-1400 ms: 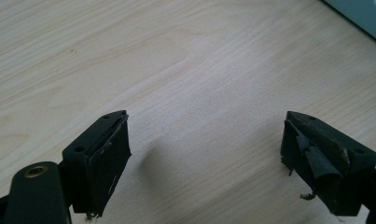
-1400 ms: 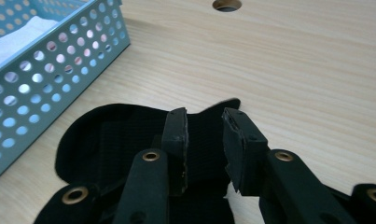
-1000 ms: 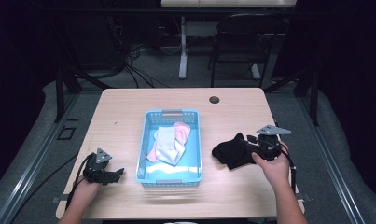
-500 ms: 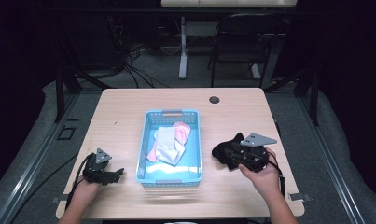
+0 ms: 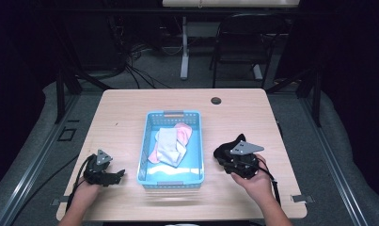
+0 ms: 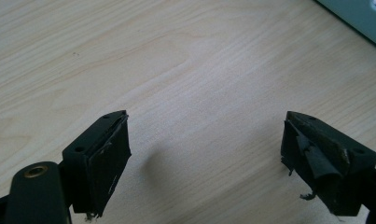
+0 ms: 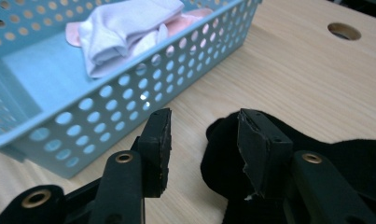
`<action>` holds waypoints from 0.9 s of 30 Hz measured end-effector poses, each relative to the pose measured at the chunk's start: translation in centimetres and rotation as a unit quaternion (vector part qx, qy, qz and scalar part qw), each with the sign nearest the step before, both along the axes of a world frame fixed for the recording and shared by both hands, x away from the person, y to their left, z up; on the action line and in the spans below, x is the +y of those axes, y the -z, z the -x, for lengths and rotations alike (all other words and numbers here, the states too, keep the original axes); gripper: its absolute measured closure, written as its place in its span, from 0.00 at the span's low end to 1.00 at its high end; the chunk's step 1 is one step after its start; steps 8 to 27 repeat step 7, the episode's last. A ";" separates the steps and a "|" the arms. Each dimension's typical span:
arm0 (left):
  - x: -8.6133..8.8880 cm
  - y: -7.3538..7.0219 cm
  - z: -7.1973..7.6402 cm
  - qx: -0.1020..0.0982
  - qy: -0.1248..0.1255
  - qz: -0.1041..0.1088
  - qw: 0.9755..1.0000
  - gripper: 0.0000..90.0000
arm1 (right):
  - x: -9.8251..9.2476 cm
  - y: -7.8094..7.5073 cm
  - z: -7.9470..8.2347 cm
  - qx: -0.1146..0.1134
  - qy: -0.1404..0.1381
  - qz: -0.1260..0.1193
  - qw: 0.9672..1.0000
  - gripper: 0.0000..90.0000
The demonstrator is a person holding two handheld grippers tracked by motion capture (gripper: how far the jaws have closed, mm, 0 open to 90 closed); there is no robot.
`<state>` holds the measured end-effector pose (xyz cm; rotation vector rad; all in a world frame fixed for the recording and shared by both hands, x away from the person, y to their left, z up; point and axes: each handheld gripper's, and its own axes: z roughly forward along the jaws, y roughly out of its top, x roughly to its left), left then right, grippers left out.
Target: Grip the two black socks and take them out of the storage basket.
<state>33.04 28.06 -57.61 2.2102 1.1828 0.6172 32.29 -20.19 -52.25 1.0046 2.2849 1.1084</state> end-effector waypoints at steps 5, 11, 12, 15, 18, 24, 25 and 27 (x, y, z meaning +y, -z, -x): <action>-0.1 0.0 0.0 0.002 0.000 0.000 1.000 0.17 | -0.6 0.7 -0.5 -0.004 0.004 0.016 1.000 0.59; -0.1 0.0 0.0 0.002 0.001 -0.001 1.000 0.17 | -1.1 0.8 -0.7 -0.019 0.012 0.038 0.999 0.56; -0.1 0.0 0.0 0.002 0.001 -0.001 1.000 0.17 | -1.1 0.8 -0.7 -0.019 0.012 0.038 0.999 0.56; -0.1 0.0 0.0 0.002 0.001 -0.001 1.000 0.17 | -1.1 0.8 -0.7 -0.019 0.012 0.038 0.999 0.56; -0.1 0.0 0.0 0.002 0.001 -0.001 1.000 0.17 | -1.1 0.8 -0.7 -0.019 0.012 0.038 0.999 0.56; -0.1 0.0 0.0 0.002 0.001 -0.001 1.000 0.17 | -1.1 0.8 -0.7 -0.019 0.012 0.038 0.999 0.56; -0.1 0.0 0.0 0.002 0.001 -0.001 1.000 0.17 | -1.1 0.8 -0.7 -0.019 0.012 0.038 0.999 0.56; -0.1 0.0 0.0 0.002 0.001 -0.001 1.000 0.17 | -1.1 0.8 -0.7 -0.019 0.012 0.038 0.999 0.56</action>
